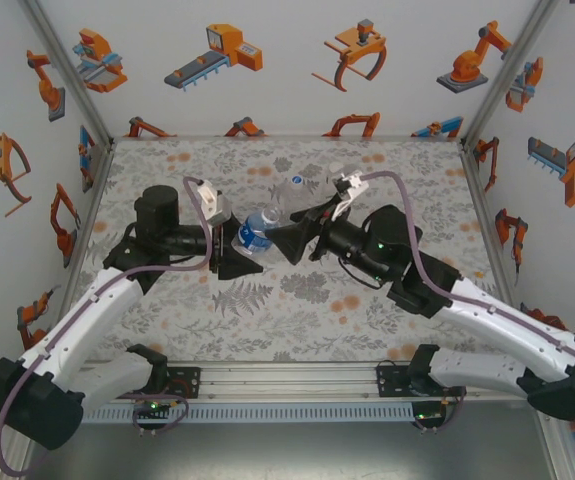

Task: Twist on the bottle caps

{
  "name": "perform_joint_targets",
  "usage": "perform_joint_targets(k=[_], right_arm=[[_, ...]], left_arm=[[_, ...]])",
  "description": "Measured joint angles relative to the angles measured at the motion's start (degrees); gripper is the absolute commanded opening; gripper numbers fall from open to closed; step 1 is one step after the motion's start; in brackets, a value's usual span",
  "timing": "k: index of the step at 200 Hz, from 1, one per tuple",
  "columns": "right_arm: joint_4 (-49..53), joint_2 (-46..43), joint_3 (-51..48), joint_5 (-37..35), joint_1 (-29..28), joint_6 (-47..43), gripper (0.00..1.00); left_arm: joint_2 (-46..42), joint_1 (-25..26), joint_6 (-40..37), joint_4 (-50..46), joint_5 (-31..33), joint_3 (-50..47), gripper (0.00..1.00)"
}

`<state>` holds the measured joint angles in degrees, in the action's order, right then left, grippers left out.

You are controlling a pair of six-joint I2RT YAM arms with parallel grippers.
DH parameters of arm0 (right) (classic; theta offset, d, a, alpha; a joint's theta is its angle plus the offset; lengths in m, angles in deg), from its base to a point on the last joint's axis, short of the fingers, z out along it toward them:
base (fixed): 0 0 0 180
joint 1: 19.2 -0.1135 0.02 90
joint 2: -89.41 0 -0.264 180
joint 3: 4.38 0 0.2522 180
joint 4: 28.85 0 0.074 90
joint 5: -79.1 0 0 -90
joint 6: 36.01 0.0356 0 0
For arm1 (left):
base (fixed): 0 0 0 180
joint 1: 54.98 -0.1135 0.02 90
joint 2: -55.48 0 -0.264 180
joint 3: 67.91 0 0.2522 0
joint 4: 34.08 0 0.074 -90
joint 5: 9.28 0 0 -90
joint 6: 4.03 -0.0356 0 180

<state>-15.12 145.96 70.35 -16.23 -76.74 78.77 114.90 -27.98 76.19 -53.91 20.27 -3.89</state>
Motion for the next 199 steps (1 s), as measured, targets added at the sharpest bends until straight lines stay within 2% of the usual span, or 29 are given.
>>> perform_joint_targets(k=[61, 86, 133, 199], right_arm=[[8.0, -3.5, -9.0, -6.4, 9.2, 1.5, 0.61], [11.5, -1.5, -14.6, -6.4, 13.3, 3.8, 0.57], [13.4, 8.2, -18.4, -7.0, 16.5, 4.3, 0.54], [-0.2, 25.3, -21.1, -6.8, 20.3, 0.7, 0.50]], left_arm=[[0.0, -1.2, 1.2, 0.5, 0.4, 0.0, 0.00], [0.2, -1.4, 1.3, 0.5, 0.1, 0.1, 0.00], [0.2, -1.6, 1.3, 0.9, -1.9, 0.1, 0.02], [0.2, -2.0, 1.3, 0.9, -1.6, 0.1, 0.02]])
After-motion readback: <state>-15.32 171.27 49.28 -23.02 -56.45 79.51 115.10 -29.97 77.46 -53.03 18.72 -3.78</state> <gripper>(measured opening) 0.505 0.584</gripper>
